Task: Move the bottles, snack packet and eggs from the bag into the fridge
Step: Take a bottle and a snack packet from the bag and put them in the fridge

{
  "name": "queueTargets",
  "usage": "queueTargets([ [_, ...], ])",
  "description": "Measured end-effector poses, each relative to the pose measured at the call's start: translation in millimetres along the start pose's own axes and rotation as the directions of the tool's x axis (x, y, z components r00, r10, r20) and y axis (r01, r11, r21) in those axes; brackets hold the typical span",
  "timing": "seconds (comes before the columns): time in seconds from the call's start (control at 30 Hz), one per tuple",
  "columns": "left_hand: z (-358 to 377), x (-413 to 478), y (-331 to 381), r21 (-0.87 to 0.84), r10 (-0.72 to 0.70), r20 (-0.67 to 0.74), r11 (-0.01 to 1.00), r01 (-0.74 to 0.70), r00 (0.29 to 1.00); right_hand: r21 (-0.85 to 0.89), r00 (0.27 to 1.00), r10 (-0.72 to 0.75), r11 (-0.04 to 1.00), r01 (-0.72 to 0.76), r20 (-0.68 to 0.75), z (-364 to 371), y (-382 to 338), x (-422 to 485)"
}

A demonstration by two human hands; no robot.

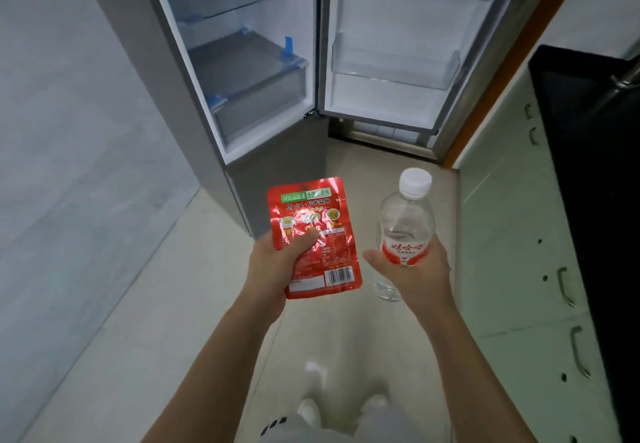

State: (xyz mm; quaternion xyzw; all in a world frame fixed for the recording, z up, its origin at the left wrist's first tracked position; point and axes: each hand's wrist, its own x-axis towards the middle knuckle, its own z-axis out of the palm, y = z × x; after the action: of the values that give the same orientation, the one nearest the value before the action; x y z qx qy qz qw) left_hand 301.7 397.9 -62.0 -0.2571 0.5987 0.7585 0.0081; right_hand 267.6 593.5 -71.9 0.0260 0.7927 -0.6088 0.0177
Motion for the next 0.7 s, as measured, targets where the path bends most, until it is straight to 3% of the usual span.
queueTargets([
  [0.3,11,96,30,-0.030,0.021,-0.091,0.999,-0.024,0.996,0.016,0.990,-0.087,0.996,0.086,0.115,38,-7,125],
  [0.7,85,269,106,-0.114,0.017,-0.254,0.992,-0.047,0.967,0.040,0.920,-0.248,0.968,0.247,0.303,40,-42,350],
])
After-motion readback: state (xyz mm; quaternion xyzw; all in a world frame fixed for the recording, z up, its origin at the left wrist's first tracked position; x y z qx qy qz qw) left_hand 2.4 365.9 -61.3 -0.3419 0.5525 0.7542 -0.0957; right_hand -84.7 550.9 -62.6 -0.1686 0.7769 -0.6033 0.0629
